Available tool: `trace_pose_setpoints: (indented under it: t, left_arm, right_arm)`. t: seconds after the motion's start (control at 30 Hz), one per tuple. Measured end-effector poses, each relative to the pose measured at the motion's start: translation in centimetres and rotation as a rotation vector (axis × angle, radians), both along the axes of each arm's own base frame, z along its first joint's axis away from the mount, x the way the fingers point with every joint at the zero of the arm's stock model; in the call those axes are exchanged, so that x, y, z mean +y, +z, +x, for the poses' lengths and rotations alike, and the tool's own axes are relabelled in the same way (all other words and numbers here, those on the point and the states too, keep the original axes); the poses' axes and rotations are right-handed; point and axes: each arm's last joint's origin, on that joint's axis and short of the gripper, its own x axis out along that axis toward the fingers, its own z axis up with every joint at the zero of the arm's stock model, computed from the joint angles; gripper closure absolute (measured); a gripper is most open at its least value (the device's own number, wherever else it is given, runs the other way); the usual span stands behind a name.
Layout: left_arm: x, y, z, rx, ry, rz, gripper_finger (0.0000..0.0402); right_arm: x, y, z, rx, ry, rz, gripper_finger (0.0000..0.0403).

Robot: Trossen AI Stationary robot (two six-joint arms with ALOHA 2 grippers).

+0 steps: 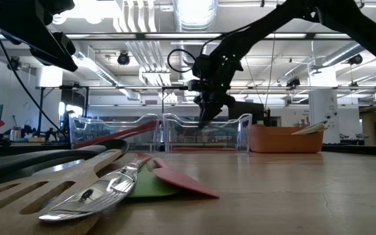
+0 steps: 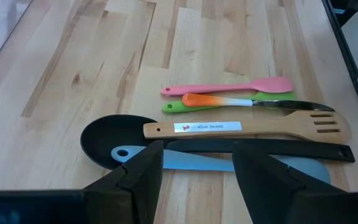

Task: Pick & Place Kitchen Items
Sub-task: Put the blue spatula into the right transparent bin

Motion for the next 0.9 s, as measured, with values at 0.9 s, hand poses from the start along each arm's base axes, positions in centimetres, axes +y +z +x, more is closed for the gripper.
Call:
trace_pose_setpoints:
  t: [0.9]
  left_arm:
    - [0.0, 0.0, 0.0, -0.001, 0.000, 0.000, 0.0206]
  right_arm:
    - [-2.3, -4.5, 1.4, 0.159, -0.042, 0.108, 0.0385]
